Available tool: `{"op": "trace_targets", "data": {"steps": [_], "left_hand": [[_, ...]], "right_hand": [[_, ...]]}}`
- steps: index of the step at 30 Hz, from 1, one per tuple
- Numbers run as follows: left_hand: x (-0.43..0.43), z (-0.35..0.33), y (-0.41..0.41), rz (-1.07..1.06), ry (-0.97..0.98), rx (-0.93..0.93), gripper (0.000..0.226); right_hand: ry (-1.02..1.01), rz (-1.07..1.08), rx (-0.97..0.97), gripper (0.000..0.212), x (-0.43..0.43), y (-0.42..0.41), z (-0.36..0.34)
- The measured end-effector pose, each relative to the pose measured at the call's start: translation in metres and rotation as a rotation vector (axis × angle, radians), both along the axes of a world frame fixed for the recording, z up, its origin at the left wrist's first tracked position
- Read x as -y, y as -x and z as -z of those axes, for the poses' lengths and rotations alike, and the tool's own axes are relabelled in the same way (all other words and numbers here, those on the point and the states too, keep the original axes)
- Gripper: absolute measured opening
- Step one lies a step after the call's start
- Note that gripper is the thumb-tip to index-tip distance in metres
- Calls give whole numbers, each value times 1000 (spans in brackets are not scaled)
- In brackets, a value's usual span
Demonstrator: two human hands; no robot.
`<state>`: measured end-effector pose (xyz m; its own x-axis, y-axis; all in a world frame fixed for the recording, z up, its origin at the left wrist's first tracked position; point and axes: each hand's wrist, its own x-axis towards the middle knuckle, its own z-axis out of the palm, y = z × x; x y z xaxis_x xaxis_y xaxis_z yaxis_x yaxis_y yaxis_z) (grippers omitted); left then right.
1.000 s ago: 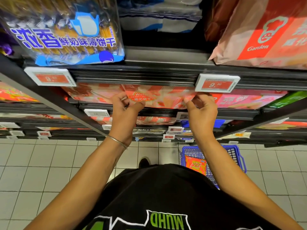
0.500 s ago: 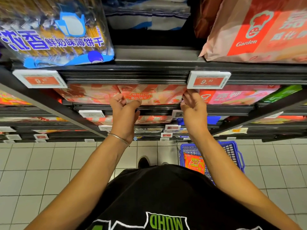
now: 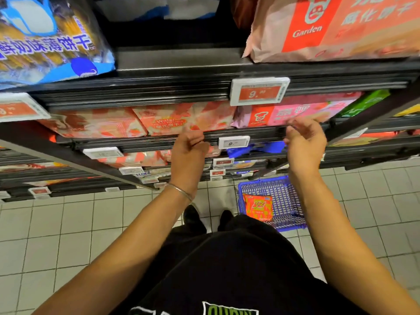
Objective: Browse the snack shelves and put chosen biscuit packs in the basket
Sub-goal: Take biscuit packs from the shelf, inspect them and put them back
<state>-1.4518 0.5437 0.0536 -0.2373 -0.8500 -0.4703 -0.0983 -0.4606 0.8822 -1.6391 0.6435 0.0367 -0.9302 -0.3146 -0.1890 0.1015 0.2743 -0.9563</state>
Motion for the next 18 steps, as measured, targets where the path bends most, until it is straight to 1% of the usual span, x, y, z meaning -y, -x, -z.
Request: {"op": "trace_targets", "data": {"steps": [1,3,5,8,10,11,13,15,16,18], "left_hand": [[-6,-3,9,77,66,7,22],[-15,-9,32,209,169,16,33],[-20,-14,56,289,208,26,41],[-29,-14,83,309,236,-2,36],[-33,-8,96,249,242,4,32],[-35,-5,100,205,224,10,31],[-41,-5,103,151,173,20,32],[-49,-10,104,168,188,34,45],[-53,-12,104,176,233,45,50],[-59,-17,103,185,404,103,51]], "right_hand": [[15,44,-5,29,-5,12,0],[24,100,-1,38,-15,33,-2],[7,87,15,52,-21,54,-5],[-8,20,63,75,-26,79,-6],[-21,-23,84,81,-27,91,-7],[-10,-47,98,79,-28,96,-6],[6,-106,109,63,-32,106,-5],[16,-132,87,45,-37,112,-4],[34,-135,86,41,-39,113,-5],[75,-129,93,33,-40,116,-6]]}}
